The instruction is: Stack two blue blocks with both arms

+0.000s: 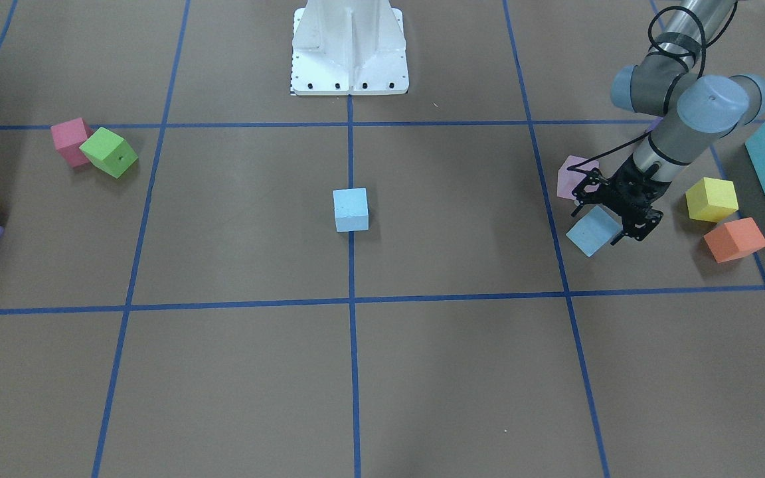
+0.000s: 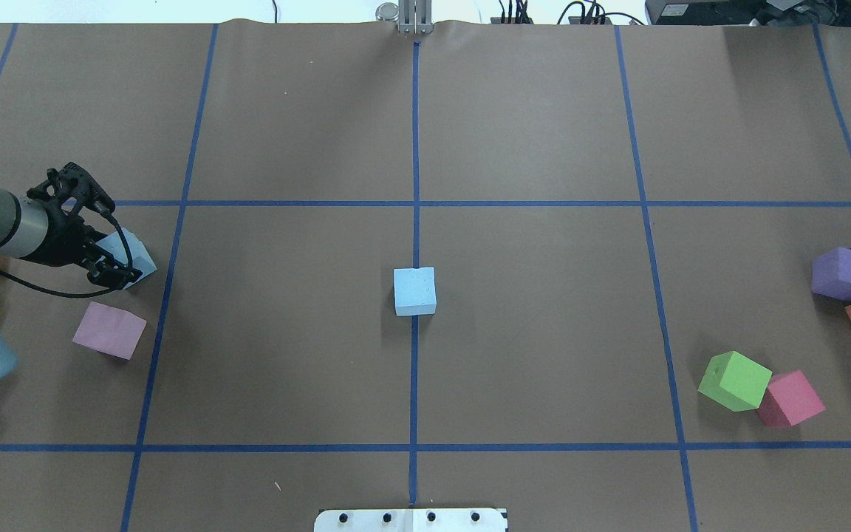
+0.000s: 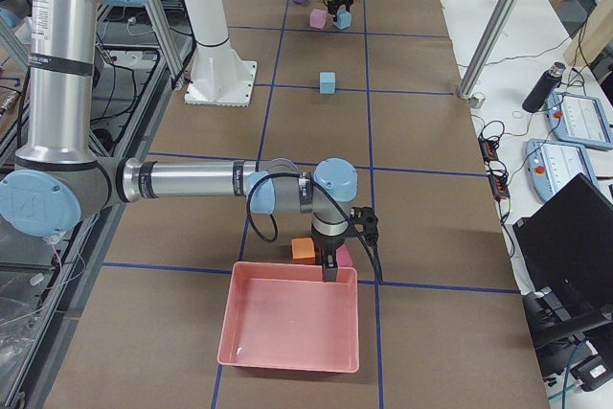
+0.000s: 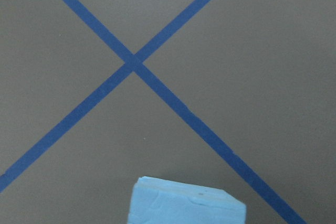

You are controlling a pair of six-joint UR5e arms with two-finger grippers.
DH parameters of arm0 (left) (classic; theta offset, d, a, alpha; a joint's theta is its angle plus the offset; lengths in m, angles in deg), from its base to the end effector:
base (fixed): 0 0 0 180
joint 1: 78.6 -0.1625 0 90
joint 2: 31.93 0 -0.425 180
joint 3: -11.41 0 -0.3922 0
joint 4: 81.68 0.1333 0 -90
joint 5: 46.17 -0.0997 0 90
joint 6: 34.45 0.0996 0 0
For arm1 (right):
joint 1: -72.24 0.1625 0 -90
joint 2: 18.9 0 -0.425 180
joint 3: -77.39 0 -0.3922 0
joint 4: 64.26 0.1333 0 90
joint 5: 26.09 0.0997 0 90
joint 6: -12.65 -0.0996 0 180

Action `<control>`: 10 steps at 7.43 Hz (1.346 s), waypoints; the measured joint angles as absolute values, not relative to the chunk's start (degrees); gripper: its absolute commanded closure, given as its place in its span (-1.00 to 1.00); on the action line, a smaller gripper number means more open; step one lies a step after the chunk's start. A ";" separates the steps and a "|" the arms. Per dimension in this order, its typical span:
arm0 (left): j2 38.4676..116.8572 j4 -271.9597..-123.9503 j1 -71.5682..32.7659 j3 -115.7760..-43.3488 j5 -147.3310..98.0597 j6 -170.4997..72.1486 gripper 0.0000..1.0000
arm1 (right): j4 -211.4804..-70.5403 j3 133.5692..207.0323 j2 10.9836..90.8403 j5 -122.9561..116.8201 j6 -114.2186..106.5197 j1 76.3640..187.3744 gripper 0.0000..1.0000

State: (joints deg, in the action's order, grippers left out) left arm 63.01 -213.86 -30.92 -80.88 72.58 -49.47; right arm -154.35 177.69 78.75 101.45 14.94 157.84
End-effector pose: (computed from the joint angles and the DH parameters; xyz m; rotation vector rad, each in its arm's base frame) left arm 0.3118 -0.4692 0.5177 0.5240 0.8318 0.6544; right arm 0.0388 -0.4426 0.6400 0.0310 -0.6562 -0.1272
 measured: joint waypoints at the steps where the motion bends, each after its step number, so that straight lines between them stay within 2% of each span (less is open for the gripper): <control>1: 63.05 -213.95 -30.92 -80.74 72.58 -49.47 0.65 | -154.35 177.68 78.75 101.49 14.94 157.84 -1.00; 2: 63.08 -213.98 -30.93 -80.94 72.72 -49.69 0.87 | -154.35 177.68 78.75 101.51 14.94 157.84 -1.00; 3: 63.19 -213.82 -30.93 -82.14 72.99 -50.85 0.90 | -154.35 177.65 78.75 101.52 14.94 157.84 -1.00; 6: 69.03 -207.78 -30.96 -86.34 74.30 -66.82 0.90 | -154.35 177.23 78.84 101.53 14.94 157.84 -1.00; 9: 82.63 -183.99 -34.38 -92.18 74.38 -85.00 0.87 | -154.35 176.68 78.85 101.54 14.95 157.84 -1.00; 10: 87.62 -177.61 -37.32 -93.08 73.75 -92.38 0.74 | -154.35 176.59 78.85 101.58 14.99 157.84 -1.00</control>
